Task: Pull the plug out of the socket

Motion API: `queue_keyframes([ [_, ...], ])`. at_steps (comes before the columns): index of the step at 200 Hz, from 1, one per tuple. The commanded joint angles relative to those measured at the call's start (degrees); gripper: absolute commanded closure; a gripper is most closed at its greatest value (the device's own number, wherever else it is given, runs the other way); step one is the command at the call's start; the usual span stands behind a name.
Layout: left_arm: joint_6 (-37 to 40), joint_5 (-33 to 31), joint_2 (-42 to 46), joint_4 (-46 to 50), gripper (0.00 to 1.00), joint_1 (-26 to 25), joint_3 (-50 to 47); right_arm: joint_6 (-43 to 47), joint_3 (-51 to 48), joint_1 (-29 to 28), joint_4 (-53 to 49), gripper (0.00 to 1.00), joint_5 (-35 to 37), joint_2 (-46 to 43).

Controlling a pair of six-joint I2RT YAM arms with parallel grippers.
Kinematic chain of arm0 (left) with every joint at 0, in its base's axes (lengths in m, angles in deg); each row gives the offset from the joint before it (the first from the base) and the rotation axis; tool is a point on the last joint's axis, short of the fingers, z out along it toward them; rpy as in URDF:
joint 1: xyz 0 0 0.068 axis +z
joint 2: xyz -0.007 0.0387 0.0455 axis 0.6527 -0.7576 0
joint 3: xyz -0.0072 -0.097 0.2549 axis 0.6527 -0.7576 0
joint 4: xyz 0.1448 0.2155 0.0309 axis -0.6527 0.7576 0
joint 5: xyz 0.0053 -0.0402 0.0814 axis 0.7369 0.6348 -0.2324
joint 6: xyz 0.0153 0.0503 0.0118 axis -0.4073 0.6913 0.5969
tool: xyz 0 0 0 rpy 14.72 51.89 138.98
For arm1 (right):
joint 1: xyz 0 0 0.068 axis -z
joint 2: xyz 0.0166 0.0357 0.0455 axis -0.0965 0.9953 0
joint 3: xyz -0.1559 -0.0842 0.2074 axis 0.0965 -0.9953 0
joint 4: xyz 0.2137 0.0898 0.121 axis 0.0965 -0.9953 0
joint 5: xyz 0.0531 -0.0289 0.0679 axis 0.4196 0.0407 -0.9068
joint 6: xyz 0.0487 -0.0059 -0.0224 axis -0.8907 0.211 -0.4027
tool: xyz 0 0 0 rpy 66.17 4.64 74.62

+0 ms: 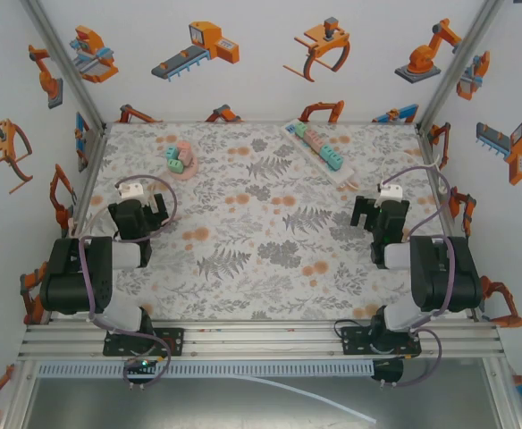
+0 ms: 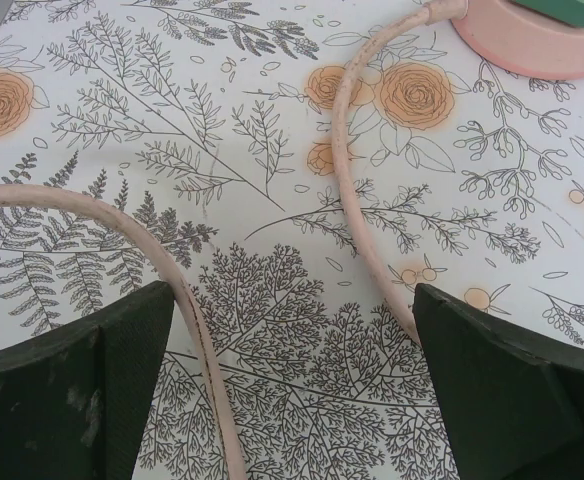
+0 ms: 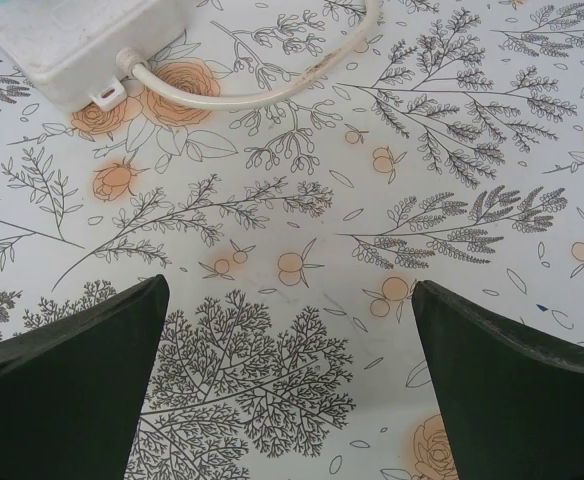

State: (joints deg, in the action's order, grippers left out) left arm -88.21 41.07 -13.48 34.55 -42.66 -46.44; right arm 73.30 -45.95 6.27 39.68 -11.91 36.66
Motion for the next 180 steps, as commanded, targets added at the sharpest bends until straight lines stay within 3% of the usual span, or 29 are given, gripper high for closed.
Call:
queue_keyframes([
  [1,0.6,1.0,0.0,-0.2,0.03,-0.4,1.1,0.3,1.2,0.5,0.8,0.01,-0.5,0.0],
  [103,0.5,1.1,0.0,-0.1,0.03,-0.4,1.1,0.3,1.1,0.5,0.8,0.01,-0.3,0.0],
  [142,0.6,1.0,0.1,-0.2,0.03,-0.4,1.1,1.4,-0.1,0.5,2.3,0.01,-3.5,-0.5],
  [180,1.0,-1.6,0.0,-1.7,0.03,-1.4,0.5,1.2,-1.7,0.5,2.2,0.01,-3.0,-5.1],
])
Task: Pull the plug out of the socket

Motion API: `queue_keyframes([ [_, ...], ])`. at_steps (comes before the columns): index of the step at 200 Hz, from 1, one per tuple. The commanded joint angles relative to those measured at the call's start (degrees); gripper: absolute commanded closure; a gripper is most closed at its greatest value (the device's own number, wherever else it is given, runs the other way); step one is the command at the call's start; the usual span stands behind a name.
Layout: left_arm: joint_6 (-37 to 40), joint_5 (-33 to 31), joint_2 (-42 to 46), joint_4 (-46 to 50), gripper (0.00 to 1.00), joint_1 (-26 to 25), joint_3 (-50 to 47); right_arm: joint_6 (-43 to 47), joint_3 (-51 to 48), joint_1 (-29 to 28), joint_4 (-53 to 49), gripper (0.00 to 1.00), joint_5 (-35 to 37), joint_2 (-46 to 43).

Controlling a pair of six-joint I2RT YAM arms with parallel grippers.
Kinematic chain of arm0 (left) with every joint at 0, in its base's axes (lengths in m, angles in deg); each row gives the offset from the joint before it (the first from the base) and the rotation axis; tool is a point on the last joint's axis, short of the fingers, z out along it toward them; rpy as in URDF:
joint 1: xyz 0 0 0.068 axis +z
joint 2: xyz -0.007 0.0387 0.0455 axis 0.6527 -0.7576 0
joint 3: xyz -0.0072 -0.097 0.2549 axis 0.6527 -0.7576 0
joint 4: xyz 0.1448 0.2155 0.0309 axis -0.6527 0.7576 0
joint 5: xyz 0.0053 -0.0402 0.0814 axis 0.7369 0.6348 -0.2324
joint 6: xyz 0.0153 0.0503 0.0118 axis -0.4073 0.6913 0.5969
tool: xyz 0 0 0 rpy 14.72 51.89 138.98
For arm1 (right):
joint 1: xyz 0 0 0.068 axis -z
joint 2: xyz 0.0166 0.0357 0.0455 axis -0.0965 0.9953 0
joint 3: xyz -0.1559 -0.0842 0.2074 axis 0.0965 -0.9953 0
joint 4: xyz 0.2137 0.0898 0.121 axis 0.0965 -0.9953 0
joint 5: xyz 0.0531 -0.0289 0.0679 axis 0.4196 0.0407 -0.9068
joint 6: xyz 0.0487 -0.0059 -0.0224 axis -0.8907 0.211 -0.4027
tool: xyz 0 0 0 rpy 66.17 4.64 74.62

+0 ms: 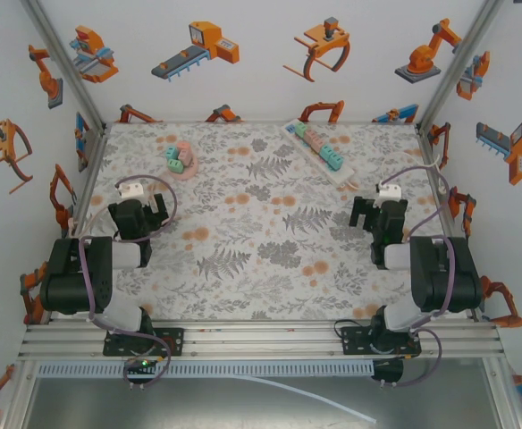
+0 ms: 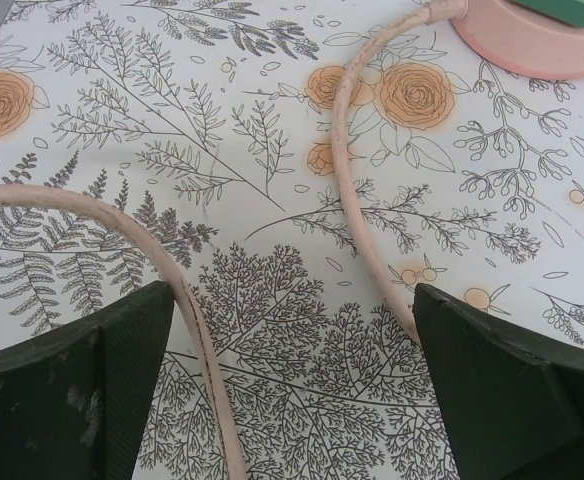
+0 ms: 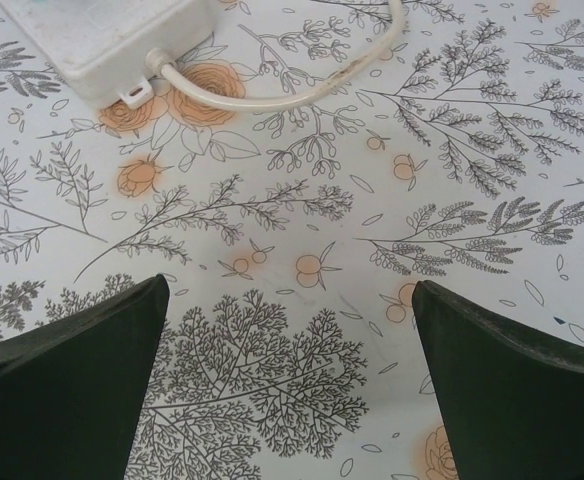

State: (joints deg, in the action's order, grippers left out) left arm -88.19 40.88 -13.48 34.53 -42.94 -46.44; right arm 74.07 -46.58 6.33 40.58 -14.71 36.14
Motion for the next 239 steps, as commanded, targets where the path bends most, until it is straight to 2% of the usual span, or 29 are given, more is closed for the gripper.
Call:
queue_keyframes([
  [1,1.0,-1.7,0.0,-1.8,0.03,-1.2,0.4,0.4,-1.1,0.4,1.0,0.01,0.0,-4.9],
  [23,1.3,-7.3,4.1,-0.5,0.03,-3.0,-0.4,-2.8,0.6,0.3,-12.8,0.01,4.5,-17.1],
  [35,0.3,-10.5,9.7,6.1,0.03,-3.5,0.2,-11.8,2.8,0.5,-22.0,0.01,8.7,-24.9],
  [44,-1.9,-13.1,14.5,12.3,0.03,-3.6,1.0,-16.2,4.3,0.5,-28.1,0.01,8.2,-30.4],
  [62,-8.3,-15.8,24.3,24.4,0.03,-3.6,3.1,-23.6,7.6,0.4,-37.4,0.03,3.3,-37.9],
  [76,-14.7,-16.6,30.7,35.3,0.03,-3.5,6.2,-28.6,11.4,0.4,-44.3,0.04,-2.2,-40.2],
  [87,-20.4,-16.2,33.5,45.7,0.03,-3.4,11.0,-29.7,14.5,0.4,-47.1,0.05,-11.1,-39.5],
  [99,-24.5,-12.4,33.9,54.8,0.03,-3.4,16.8,-30.5,17.4,-0.3,-46.7,0.06,-23.9,-36.3],
  [110,-25.8,-7.6,32.3,59.3,0.03,-3.4,21.4,-31.0,20.7,-2.7,-48.5,0.07,-31.3,-32.9],
  [123,-29.0,-3.4,28.8,64.4,0.03,-3.3,27.0,-29.5,25.1,-7.2,-52.3,0.06,-35.2,-28.9],
  [139,-32.6,1.6,23.4,69.0,0.03,-2.8,33.4,-26.8,29.5,-13.6,-55.9,0.06,-35.1,-25.2],
  [164,-36.4,10.8,14.3,67.2,0.03,0.9,38.7,-25.4,32.4,-20.1,-56.0,0.07,-32.6,-19.7],
  [175,-38.8,14.8,9.6,67.0,0.03,3.3,41.3,-26.5,32.7,-21.0,-56.1,0.08,-31.9,-17.7],
  [190,-41.5,16.9,2.9,68.4,0.0,5.8,46.1,-28.0,32.9,-21.4,-56.1,0.08,-32.6,-16.1],
  [239,-40.2,18.4,-16.0,69.7,0.23,7.0,58.4,-28.6,30.2,-21.9,-55.3,0.08,-29.8,-17.7],
])
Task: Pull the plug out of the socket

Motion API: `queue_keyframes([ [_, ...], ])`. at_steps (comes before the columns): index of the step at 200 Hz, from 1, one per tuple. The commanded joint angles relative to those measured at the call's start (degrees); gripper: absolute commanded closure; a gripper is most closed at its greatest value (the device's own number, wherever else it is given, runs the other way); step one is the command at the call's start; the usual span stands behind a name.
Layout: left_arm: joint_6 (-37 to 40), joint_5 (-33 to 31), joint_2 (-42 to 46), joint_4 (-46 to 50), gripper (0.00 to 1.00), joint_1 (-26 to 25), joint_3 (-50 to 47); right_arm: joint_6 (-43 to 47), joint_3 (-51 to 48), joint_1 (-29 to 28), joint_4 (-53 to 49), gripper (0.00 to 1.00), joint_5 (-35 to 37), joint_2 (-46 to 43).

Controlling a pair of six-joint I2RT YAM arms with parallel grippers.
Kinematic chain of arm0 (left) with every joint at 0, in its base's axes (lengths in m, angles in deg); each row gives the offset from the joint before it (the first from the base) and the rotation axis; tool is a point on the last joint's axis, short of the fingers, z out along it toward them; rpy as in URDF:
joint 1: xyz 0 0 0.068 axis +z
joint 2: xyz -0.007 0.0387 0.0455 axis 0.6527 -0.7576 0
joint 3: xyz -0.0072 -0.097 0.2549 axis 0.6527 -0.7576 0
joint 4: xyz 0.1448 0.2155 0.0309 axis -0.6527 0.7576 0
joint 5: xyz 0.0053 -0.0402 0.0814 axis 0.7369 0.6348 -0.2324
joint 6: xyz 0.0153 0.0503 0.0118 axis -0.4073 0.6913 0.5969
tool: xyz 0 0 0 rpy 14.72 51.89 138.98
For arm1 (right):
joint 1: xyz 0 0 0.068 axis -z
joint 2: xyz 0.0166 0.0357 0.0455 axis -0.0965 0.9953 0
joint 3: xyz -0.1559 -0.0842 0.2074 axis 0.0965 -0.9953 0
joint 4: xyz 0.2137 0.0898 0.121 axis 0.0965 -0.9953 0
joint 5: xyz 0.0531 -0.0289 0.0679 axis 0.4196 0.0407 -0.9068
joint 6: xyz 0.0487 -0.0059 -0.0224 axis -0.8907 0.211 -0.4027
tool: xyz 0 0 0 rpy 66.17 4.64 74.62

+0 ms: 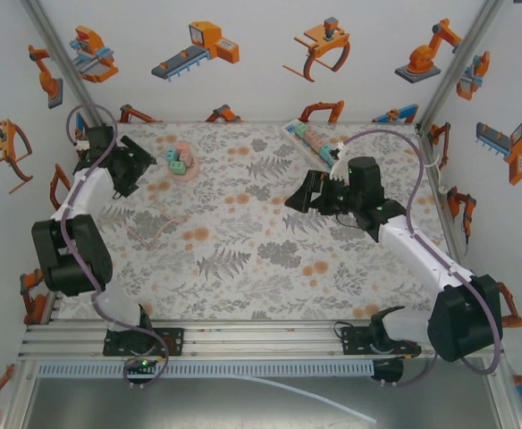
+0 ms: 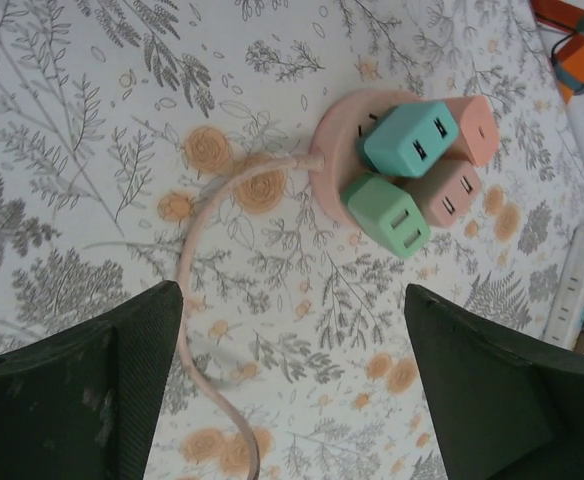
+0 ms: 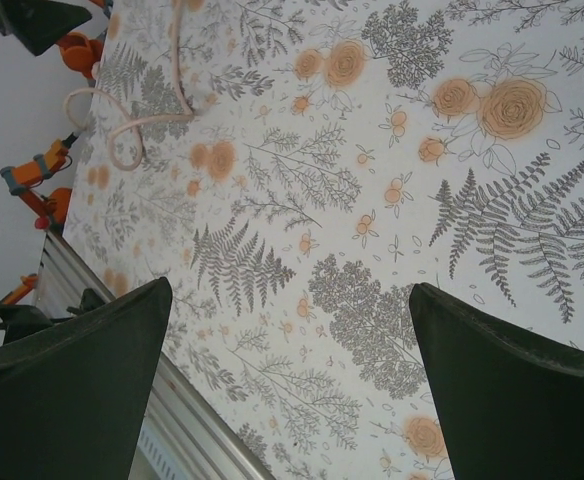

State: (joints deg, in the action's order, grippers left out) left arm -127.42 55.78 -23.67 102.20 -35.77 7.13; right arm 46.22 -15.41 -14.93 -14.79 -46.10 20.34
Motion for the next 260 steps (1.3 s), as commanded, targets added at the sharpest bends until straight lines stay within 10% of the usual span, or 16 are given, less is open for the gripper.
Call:
queue_keyframes([
  [1,-0.9,3.5,-6.1,2.0,0.24,-0.1,5.0,-0.7,-1.0,-0.6,0.0,0.08,1.7,-1.9],
  [87,3.2,2.9,-19.8,4.8,0.47,0.9,12.4,0.3,1.0,-0.5,-1.0,0.09,2.8,-0.7],
  [127,22.7,3.1,-20.1,6.5,0.47,0.9,12.9,0.3,1.1,-0.6,-0.5,0.09,2.9,-0.7],
  [190,32.5,11.3,-26.0,9.9,0.4,-0.1,18.5,2.3,3.8,-0.5,-2.6,0.09,2.0,0.7],
  [260,42.6,-0.5,-31.4,22.3,0.62,-4.9,27.6,2.6,2.4,-0.5,-2.5,0.08,2.6,-0.3],
])
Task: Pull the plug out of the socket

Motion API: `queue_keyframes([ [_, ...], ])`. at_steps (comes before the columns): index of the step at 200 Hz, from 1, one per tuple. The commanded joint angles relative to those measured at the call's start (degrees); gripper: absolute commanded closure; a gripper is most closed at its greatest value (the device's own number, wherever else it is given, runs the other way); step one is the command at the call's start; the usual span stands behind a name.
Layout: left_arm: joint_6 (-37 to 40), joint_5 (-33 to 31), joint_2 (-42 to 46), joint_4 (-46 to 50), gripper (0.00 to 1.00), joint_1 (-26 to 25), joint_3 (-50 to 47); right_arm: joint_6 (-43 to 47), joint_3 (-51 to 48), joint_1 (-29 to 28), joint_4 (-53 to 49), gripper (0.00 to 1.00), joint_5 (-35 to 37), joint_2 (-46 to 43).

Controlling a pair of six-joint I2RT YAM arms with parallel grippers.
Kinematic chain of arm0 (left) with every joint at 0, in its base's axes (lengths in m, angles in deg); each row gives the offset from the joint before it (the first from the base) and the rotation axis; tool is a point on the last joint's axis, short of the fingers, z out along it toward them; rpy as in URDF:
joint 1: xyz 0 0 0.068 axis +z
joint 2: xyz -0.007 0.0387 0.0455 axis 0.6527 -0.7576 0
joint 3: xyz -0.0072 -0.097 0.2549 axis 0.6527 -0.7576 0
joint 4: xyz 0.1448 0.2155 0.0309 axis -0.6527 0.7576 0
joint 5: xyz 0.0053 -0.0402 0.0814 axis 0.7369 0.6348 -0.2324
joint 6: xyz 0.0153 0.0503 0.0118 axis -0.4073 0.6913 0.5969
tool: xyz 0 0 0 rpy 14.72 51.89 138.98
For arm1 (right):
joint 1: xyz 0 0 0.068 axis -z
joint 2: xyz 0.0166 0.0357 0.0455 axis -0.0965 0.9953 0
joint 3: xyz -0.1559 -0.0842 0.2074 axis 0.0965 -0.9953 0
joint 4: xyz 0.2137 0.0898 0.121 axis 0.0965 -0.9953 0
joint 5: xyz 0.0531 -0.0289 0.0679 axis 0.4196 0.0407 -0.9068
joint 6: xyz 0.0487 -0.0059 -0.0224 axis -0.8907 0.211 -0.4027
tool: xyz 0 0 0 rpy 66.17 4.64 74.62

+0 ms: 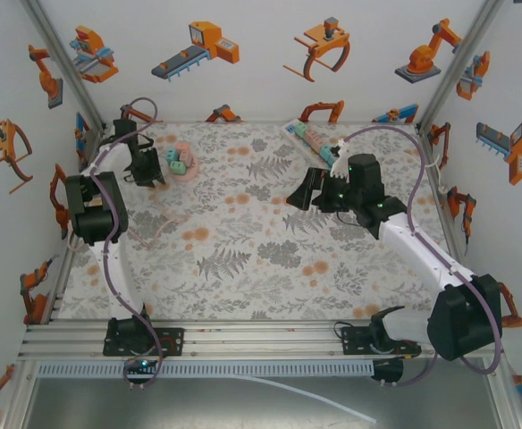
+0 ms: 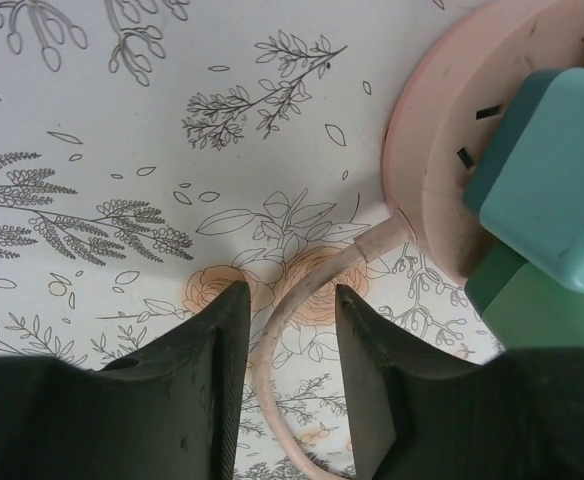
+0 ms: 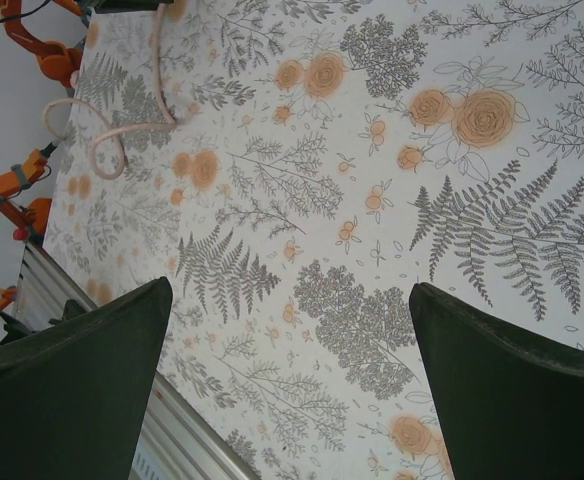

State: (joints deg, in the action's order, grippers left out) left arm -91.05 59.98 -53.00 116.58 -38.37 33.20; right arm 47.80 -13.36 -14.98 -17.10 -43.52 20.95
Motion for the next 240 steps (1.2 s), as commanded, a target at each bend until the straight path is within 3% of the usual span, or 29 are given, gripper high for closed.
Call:
queue_keyframes([
  [1,6.4,-4.8,-2.1,8.0,0.63,-2.4,1.6,1.0,0.4,-0.5,-0.2,0.08,0.0,-0.9],
  [25,7.3,-5.5,-2.5,9.0,0.75,-2.8,1.9,1.2,0.6,-0.5,-0.6,0.08,0.0,-1.7],
  [73,15.9,0.4,-2.6,13.6,1.0,-4.2,1.7,2.3,-0.9,-0.5,-2.2,0.08,1.5,-5.0],
  [115,23.2,11.8,5.7,9.4,1.0,-6.8,-9.6,3.9,-2.6,-0.4,-2.8,0.07,4.3,-9.1],
  [171,32.4,9.7,9.6,13.6,1.0,-16.1,-14.7,6.4,-4.1,-0.4,-4.2,0.06,6.4,-13.3],
  [240,40.1,8.6,17.2,10.1,1.0,-26.1,-25.2,6.4,-5.5,-0.4,-5.5,0.05,7.6,-15.9],
])
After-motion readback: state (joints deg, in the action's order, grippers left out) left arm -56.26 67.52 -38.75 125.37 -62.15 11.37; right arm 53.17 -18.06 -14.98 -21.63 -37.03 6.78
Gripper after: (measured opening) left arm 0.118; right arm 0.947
